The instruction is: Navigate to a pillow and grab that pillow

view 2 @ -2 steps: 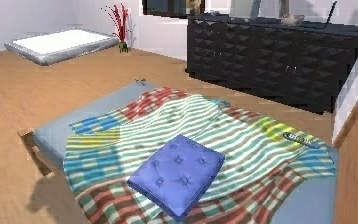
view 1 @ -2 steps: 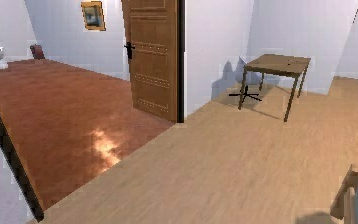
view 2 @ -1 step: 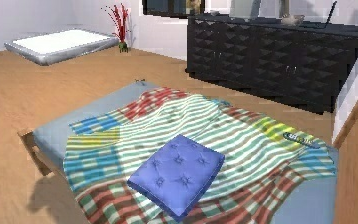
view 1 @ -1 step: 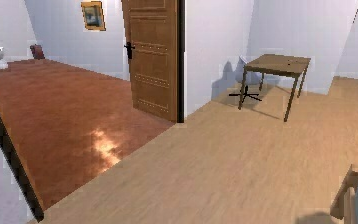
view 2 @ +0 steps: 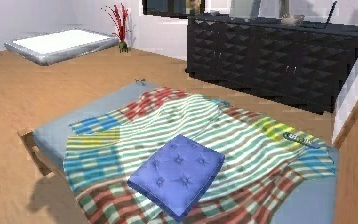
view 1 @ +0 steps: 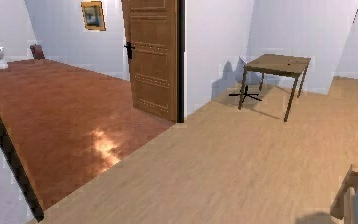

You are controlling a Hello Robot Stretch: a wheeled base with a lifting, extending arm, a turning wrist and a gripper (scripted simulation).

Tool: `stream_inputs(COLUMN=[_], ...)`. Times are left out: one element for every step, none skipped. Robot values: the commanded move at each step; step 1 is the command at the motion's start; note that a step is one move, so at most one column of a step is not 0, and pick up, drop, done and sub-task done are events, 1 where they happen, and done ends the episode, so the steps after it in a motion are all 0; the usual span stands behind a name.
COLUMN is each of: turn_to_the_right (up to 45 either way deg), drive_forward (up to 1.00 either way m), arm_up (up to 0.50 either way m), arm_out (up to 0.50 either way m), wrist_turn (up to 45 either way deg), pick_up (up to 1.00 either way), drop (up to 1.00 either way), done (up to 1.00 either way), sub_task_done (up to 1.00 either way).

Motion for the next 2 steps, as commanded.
stream_inputs(turn_to_the_right=[0.0, 0.0], drive_forward=[0.0, 0.0], arm_up=[0.0, 0.0], arm_out=[0.16, 0.0], wrist_turn=[0.0, 45.0], pick_up=[0.0, 0.0], drop=[0.0, 0.0], done=[0.0, 0.0], sub_task_done=[0.0, 0.0])
